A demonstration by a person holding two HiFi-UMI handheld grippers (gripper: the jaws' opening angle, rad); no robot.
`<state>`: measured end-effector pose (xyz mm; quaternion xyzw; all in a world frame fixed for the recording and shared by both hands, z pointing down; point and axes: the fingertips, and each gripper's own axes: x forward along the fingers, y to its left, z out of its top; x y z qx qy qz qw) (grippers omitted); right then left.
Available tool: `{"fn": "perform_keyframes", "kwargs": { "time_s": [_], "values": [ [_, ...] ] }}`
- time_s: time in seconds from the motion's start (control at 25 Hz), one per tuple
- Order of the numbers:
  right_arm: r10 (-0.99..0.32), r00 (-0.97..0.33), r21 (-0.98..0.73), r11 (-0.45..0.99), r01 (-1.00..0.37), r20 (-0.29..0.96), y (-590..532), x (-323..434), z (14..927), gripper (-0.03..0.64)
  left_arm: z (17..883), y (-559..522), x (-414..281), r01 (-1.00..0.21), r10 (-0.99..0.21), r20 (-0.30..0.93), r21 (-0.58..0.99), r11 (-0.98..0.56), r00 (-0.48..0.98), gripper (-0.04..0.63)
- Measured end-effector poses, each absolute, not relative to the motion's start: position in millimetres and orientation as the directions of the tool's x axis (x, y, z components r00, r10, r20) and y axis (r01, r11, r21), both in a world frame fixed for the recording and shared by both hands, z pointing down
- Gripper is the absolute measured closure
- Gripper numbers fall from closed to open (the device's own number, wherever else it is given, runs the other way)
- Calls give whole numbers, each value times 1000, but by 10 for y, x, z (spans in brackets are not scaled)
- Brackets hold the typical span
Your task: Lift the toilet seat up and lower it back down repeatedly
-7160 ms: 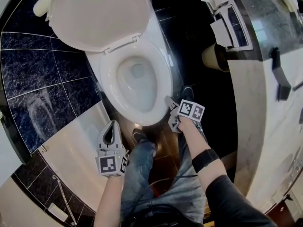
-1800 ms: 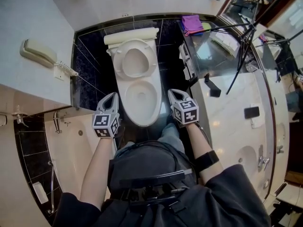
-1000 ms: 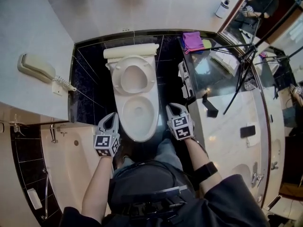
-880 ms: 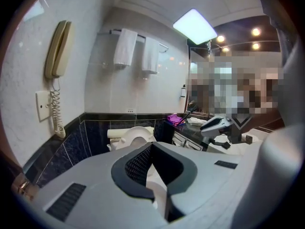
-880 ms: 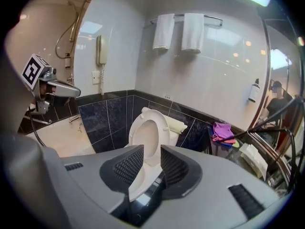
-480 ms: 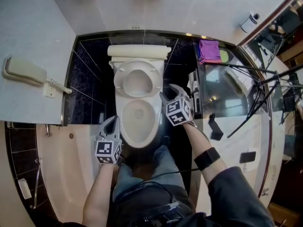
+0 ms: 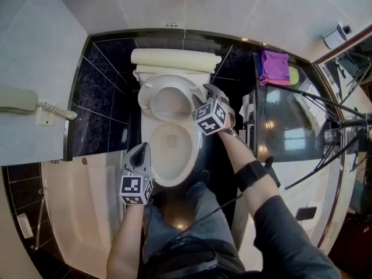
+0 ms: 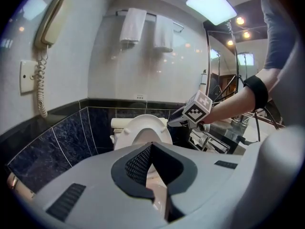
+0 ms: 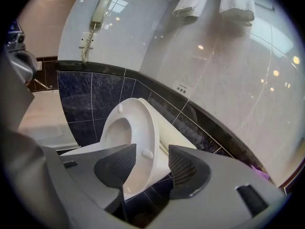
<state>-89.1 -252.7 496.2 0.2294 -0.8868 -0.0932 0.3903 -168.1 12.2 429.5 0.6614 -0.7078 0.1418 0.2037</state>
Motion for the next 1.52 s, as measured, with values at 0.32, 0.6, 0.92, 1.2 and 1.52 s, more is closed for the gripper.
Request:
{"fn": "perform_keyframes", "kwargs": {
  "time_s": [0.32,0.6,0.92,1.2,1.52],
  "values": [
    [-462,-606,389,884,-258,648,-2825,-1233,5303,464,4567,189,-1659,-985,-854,510,67,157,-101,598],
    [-476,-594,414,876,-249,648,-2856,-1304,5331,532,4750,320,-1737,-980,-836,536,78,185,-115,598],
    [-492,-579,439,865,-241,650,-2629,-1220,5261,537,5009,491,-1617,-980,-807,586,106,170,-76,598],
    [-502,-593,500,846,-185,630,-2135,-1048,5163,538,5320,737,-1452,-984,-775,632,125,130,-22,598],
    [-549,-595,576,799,-170,587,-1346,-771,5178,538,5697,1031,-1370,-986,-757,652,150,76,41,598]
  ]
}}
